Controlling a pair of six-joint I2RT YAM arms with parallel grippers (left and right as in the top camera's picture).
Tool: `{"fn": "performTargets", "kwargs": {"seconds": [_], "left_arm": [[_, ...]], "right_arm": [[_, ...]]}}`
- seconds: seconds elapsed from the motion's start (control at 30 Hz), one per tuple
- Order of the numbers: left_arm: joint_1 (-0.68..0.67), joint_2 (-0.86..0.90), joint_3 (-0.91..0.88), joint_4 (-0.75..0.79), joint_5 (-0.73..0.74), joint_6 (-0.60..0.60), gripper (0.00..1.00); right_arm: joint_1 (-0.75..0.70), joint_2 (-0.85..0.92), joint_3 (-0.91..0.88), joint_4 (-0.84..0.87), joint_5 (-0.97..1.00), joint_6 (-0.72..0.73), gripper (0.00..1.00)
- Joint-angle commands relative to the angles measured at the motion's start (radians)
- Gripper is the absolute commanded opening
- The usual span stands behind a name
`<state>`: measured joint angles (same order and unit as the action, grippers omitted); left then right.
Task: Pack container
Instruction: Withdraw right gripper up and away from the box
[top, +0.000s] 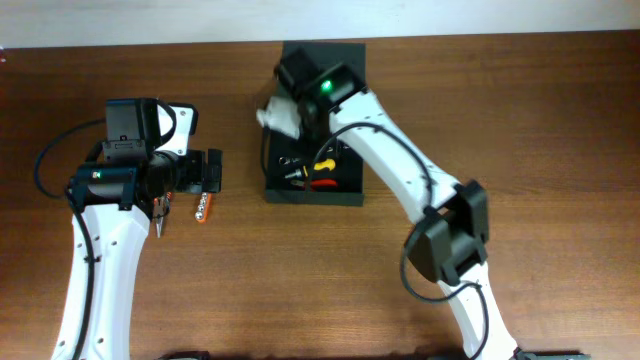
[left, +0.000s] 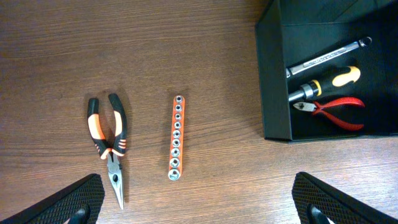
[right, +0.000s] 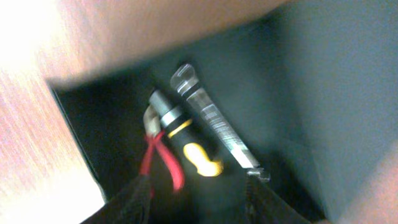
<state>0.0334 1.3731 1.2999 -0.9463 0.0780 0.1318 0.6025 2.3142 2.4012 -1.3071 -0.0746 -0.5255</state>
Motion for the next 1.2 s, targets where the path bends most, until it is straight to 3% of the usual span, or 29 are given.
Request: {"fn": "performTargets", "kwargs": {"seconds": [0.0, 0.2, 0.43, 0.67, 1.03, 1.17], "left_arm": [[0.004, 0.007, 0.012, -0.002, 0.008, 0.016, 0.99], [0.004, 0.059, 0.012, -0.052, 0.008, 0.016, 0.99], [0.004, 0.283, 0.012, -0.082, 0.0, -0.027, 1.0], [0.004, 0.453, 0.012, -0.058, -0.042, -0.049, 1.0], [0.075, 0.47, 0.021, -0.074, -0.081, -0.048, 0.99], [0.177, 0.47, 0.021, -0.08, 0.023, 0.032, 0.98]], "right_arm": [[-0.073, -0.142, 0.175, -0.028, 0.034, 0.241, 0.51], [-0.284, -0.182, 0.31, -0.121, -0.004, 0.475, 0.65], [-0.56, -0.179, 0.265, -0.231, -0.135, 0.572, 0.65], [-0.708, -0.179, 0.197, -0.257, -0.244, 0.571, 0.98], [-0.727, -0.179, 0.133, -0.253, -0.243, 0.571, 0.99], [-0.727, -0.179, 0.078, -0.248, -0.24, 0.571, 0.99]]}}
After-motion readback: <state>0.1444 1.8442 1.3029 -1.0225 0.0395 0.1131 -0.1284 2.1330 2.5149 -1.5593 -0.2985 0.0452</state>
